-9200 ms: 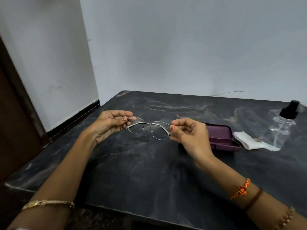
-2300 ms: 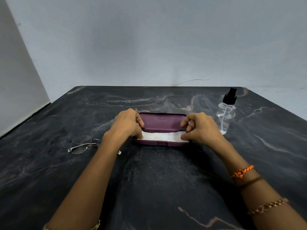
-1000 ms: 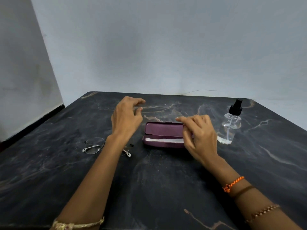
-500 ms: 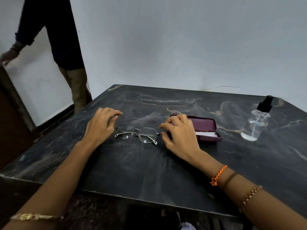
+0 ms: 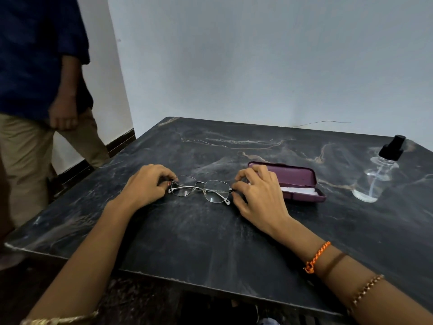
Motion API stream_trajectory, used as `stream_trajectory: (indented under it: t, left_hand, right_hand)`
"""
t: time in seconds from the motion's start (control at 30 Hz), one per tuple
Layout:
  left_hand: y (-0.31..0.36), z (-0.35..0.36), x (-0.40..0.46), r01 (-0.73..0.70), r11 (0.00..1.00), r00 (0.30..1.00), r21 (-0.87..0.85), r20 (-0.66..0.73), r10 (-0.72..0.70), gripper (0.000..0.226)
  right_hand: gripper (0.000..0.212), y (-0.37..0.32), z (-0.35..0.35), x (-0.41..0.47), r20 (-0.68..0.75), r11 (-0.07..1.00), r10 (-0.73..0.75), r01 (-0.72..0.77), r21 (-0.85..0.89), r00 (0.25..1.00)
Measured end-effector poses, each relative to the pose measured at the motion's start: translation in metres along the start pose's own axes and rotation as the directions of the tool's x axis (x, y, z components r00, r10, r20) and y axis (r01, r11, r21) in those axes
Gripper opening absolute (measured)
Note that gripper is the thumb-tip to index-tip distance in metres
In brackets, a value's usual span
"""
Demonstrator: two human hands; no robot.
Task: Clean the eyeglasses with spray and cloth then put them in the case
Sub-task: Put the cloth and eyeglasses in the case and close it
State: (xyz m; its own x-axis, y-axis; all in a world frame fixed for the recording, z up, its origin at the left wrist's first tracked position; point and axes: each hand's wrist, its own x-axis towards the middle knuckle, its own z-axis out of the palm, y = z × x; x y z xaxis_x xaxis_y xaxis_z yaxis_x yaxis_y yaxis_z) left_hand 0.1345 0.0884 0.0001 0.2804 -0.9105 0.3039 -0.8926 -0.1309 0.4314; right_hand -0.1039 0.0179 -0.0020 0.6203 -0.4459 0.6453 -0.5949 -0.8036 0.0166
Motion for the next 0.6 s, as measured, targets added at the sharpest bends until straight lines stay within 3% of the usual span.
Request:
stream_trajectory:
  t: [0.3, 0.6]
  left_hand:
    - [0.002, 0.002, -0.002, -0.046, 0.998, 0.998, -0.036, -0.045, 0.044, 0.013]
    - [0.029, 0.0, -0.004, -0.236, 0.947, 0.93, -0.219, -0.333, 0.155, 0.01]
  right_hand:
    - [0.009, 0.0, 0.0, -0.002, -0.04, 1.0, 0.013, -0.012, 0.011, 0.999]
    - [0.003, 0.011, -0.011, -0.005, -0.221, 0.939, 0.226, -0.151, 0.309, 0.949]
